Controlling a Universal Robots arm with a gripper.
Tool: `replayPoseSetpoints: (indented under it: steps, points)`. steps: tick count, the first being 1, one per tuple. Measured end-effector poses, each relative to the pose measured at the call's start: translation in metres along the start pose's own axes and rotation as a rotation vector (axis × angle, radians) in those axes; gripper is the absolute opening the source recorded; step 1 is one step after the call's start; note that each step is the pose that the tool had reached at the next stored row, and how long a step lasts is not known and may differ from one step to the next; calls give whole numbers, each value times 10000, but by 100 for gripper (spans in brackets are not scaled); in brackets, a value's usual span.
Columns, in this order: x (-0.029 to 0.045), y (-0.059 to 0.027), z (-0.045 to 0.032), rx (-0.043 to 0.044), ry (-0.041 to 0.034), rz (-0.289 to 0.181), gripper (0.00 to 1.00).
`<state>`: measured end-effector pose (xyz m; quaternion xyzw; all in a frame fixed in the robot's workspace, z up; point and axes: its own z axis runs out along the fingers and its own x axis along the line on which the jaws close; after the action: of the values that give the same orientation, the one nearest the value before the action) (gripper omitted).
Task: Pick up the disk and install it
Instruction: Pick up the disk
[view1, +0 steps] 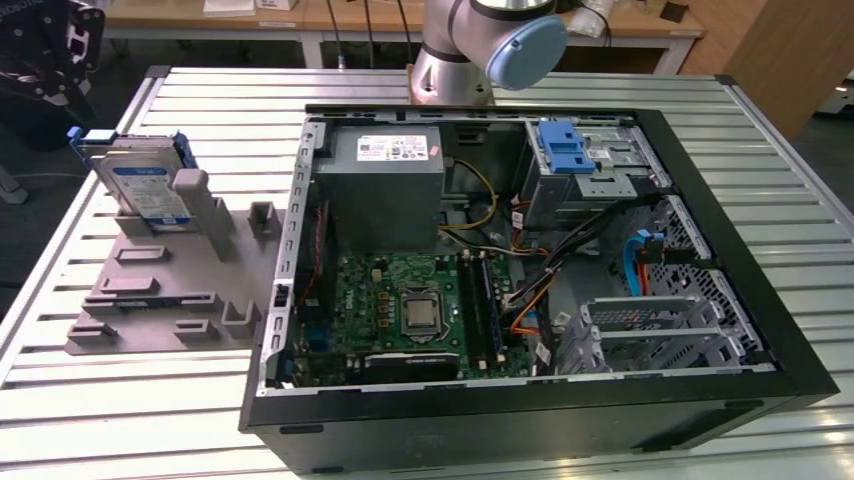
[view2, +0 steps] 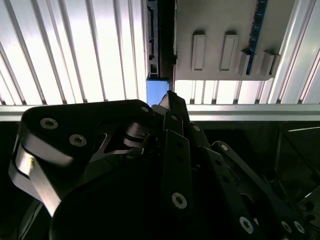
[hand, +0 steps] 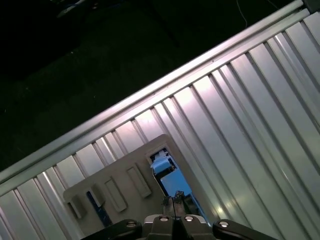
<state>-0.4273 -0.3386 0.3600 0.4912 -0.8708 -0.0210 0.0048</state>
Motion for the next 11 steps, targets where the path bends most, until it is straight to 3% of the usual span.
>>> replayPoseSetpoints:
  steps: [11]
  points:
    - [0,0,0,-11,38,-920,11]
